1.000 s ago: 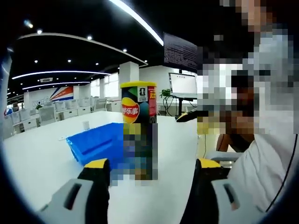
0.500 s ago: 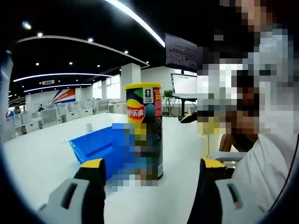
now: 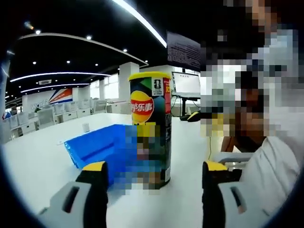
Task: Open the lid of the chip container on the table, take out the chips, place them into the box in front of the container, and close the lid
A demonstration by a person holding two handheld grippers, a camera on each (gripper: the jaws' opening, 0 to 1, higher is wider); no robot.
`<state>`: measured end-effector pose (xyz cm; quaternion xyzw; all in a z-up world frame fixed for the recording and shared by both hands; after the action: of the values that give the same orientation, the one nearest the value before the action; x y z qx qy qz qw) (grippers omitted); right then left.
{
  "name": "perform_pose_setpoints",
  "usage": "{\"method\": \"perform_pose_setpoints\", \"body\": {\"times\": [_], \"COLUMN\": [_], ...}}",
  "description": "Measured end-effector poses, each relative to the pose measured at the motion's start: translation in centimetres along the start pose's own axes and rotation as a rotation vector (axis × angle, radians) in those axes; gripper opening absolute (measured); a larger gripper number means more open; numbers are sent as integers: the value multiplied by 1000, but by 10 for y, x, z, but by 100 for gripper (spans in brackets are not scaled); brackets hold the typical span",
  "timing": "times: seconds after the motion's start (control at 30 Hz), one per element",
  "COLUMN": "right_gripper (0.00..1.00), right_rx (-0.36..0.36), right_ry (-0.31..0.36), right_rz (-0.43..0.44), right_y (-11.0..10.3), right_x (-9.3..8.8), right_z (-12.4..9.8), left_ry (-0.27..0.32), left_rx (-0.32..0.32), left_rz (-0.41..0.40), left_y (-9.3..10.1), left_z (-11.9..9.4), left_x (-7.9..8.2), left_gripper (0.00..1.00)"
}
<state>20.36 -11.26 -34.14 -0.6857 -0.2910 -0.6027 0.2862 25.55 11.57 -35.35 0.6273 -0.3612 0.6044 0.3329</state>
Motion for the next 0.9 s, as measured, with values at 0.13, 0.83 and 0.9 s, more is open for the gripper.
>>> {"method": "perform_pose_setpoints", "body": {"times": [0.13, 0.83, 0.9], "right_gripper": [60, 59, 59], "right_rx": [0, 14, 13], "right_ry": [5, 2, 2], "right_rz": [-4, 3, 4], "right_y": [0, 0, 0], "right_x": [2, -3, -4], "right_z": [-1, 3, 4], "left_ry": [36, 75, 72], "left_rx": [-37, -138, -145], "left_rz": [-6, -41, -41], "left_y": [2, 5, 6], "left_z": [11, 56, 59], "left_x": [5, -6, -8], "left_gripper": [82, 70, 70]}}
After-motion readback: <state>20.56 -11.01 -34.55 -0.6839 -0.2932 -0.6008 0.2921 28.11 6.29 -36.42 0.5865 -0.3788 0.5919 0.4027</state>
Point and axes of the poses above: the point that each gripper's makers call its tool centre point, and the gripper's own axes: z roughly forward along the fingers, y roughly to its right, x roughly out of its top, the point moved 3 cm from there along -z, roughly backward along the fingers, and after that the axes turned 7 degrees about y, right-handed, at the moved point
